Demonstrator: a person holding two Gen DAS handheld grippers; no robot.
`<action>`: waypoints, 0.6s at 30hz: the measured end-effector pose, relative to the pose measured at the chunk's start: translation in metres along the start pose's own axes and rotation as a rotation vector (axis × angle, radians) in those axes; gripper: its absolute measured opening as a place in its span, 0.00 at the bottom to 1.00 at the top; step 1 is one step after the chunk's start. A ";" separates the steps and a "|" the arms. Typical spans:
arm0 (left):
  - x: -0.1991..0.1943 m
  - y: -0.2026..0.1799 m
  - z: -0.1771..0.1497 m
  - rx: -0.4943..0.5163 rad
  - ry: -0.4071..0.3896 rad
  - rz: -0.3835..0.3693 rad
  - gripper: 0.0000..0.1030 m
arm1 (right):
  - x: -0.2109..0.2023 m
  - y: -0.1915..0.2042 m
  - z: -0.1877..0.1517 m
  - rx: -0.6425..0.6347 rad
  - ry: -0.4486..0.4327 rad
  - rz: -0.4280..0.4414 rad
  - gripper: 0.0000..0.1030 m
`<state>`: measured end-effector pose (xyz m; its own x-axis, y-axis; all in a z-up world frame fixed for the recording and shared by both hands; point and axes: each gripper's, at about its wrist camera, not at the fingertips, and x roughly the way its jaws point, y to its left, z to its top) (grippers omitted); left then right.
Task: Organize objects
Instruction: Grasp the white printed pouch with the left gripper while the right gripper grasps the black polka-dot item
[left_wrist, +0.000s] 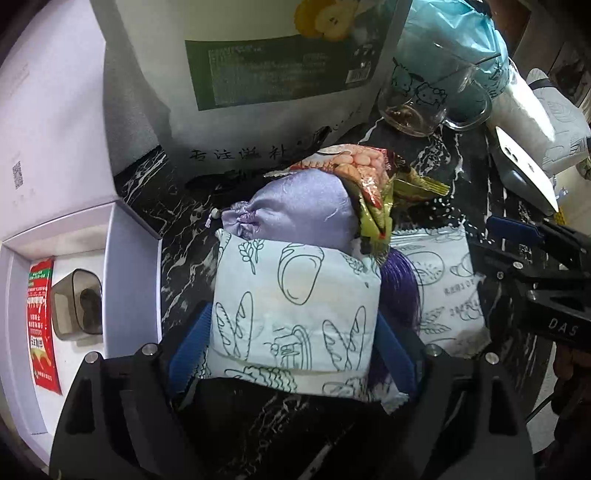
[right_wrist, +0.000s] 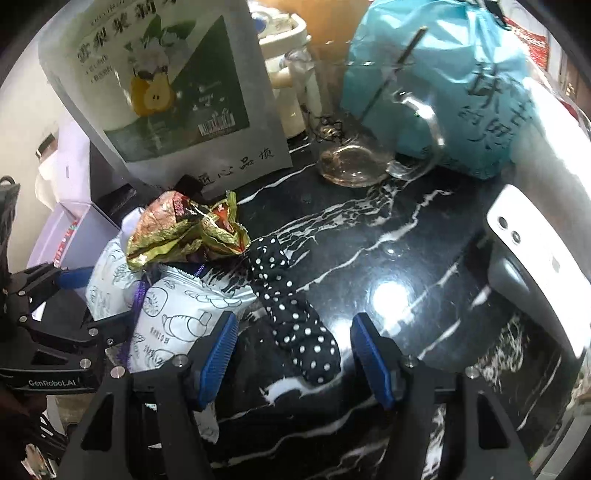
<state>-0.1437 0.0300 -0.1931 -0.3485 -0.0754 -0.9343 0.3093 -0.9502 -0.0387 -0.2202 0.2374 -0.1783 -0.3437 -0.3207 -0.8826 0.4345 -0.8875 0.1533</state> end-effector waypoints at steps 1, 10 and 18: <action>0.001 -0.002 0.001 0.010 -0.008 0.004 0.81 | 0.003 0.001 0.001 -0.013 0.008 -0.004 0.62; 0.006 -0.003 -0.004 0.007 -0.018 -0.018 0.68 | 0.004 0.010 -0.006 -0.057 0.007 -0.030 0.35; -0.001 -0.010 -0.019 0.014 -0.033 -0.039 0.65 | -0.006 0.008 -0.023 -0.019 0.004 -0.009 0.19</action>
<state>-0.1292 0.0450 -0.1987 -0.3888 -0.0480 -0.9201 0.2827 -0.9567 -0.0696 -0.1951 0.2395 -0.1823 -0.3443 -0.3119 -0.8856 0.4471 -0.8839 0.1375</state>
